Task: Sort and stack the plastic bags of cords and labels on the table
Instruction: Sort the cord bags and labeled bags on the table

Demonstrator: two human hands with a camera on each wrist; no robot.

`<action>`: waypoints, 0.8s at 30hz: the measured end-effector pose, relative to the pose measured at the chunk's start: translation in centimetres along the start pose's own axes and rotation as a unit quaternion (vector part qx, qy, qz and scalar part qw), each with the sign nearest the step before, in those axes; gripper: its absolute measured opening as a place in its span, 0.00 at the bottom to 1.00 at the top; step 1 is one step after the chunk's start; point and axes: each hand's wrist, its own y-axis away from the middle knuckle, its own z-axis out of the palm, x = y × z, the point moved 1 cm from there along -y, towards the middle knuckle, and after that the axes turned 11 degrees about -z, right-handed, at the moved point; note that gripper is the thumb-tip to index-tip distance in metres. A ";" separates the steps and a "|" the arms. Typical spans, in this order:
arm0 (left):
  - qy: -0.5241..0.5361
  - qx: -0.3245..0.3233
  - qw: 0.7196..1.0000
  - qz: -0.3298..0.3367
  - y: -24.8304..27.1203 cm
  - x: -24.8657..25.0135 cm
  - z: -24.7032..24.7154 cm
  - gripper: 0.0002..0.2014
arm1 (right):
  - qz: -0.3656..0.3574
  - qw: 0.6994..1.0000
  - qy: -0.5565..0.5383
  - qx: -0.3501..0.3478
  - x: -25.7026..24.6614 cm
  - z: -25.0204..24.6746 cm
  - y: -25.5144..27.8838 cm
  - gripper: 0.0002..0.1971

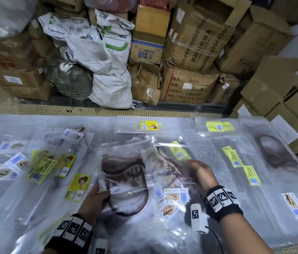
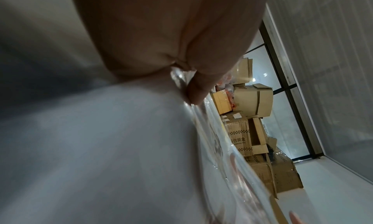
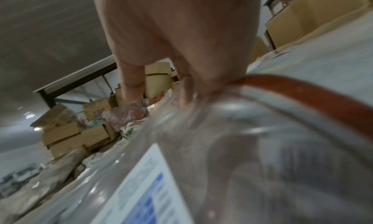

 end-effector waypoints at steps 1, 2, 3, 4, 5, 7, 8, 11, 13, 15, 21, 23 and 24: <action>0.001 -0.005 1.000 -0.003 0.0 0.0 0.1 0.26 | 0.015 1.000 -0.019 0.002 -0.4 -0.1 0.4 0.12; 0.003 -0.008 1.000 -0.005 0.1 0.1 0.1 0.26 | 0.027 0.999 -0.046 0.005 -0.7 -0.3 0.8 0.15; 0.002 -0.008 1.000 -0.008 0.1 0.0 0.1 0.26 | 0.032 0.997 -0.067 0.005 -1.0 -0.4 1.2 0.19; 0.002 -0.006 1.000 -0.010 0.1 0.0 0.0 0.27 | 0.035 0.996 -0.086 -0.003 -1.3 -0.5 1.5 0.22; 0.001 -0.003 1.000 -0.012 0.0 0.0 -0.1 0.27 | 0.042 0.995 -0.095 -0.011 -1.7 -0.4 1.8 0.24; -0.003 -0.004 1.000 -0.017 -0.2 -0.1 -0.3 0.28 | 0.058 0.994 -0.092 -0.032 -2.3 -0.3 2.0 0.24; -0.006 -0.005 1.000 -0.018 -0.2 -0.1 -0.4 0.28 | 0.060 0.994 -0.090 -0.034 -2.1 -0.4 1.7 0.24; -0.017 -0.007 1.000 -0.016 0.0 0.1 -0.2 0.28 | 0.053 0.996 -0.060 -0.040 -2.0 -0.3 1.1 0.23; -0.027 -0.014 0.999 -0.014 0.1 0.2 -0.1 0.30 | 0.038 0.998 -0.023 -0.054 -1.2 -0.2 0.6 0.15; -0.034 -0.015 0.999 -0.019 0.1 0.3 -0.2 0.31 | 0.024 0.999 0.014 -0.028 -0.9 -0.2 0.1 0.12; -0.067 -0.023 0.997 -0.016 0.2 0.4 -0.3 0.33 | 0.066 0.995 0.059 -0.038 -1.0 -0.2 0.4 0.19; -0.065 -0.020 0.997 -0.021 0.1 0.4 -0.5 0.34 | 0.064 0.995 0.067 -0.024 -0.8 -0.2 0.3 0.15; -0.065 -0.019 0.997 -0.025 0.0 0.4 -0.6 0.35 | 0.043 0.996 0.078 -0.006 -0.8 -0.4 0.2 0.14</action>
